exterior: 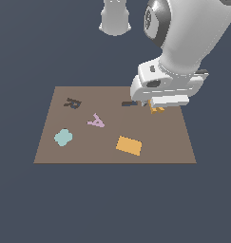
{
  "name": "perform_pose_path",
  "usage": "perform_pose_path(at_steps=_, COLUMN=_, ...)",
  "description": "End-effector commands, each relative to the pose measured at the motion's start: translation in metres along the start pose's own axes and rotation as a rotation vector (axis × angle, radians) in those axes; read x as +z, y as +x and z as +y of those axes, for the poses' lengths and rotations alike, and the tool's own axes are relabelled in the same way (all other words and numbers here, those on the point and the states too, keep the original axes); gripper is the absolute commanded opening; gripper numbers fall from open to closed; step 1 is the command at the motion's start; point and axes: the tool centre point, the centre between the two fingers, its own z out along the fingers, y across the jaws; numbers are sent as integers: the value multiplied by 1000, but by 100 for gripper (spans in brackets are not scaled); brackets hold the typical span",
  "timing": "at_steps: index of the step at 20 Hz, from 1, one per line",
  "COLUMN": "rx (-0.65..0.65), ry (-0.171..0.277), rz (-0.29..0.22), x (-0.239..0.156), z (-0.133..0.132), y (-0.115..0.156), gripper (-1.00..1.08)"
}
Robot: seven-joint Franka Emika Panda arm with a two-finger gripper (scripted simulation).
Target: Insert a designated object into the corresponding slot on a board.
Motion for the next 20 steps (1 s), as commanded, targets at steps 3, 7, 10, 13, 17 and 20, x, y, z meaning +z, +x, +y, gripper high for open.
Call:
perform_pose_path(at_steps=3, rx=1, ry=0, rz=0, x=8, z=0, y=0, gripper=100)
perform_pose_path(at_steps=7, rx=1, ry=-1, rz=1, x=19, z=0, y=0, gripper=100)
perform_pose_path(at_steps=10, rx=1, ry=-1, rz=1, x=21, z=-1, y=0, gripper=-100)
perform_pose_path(at_steps=13, rx=1, ry=-1, rz=1, x=21, z=-1, y=0, gripper=-100)
perform_pose_path(at_steps=17, rx=1, ry=-1, rz=1, x=21, z=-1, y=0, gripper=-100)
perform_pose_path(at_steps=20, rx=2, ry=-1, rz=2, x=20, z=0, y=0, gripper=-100)
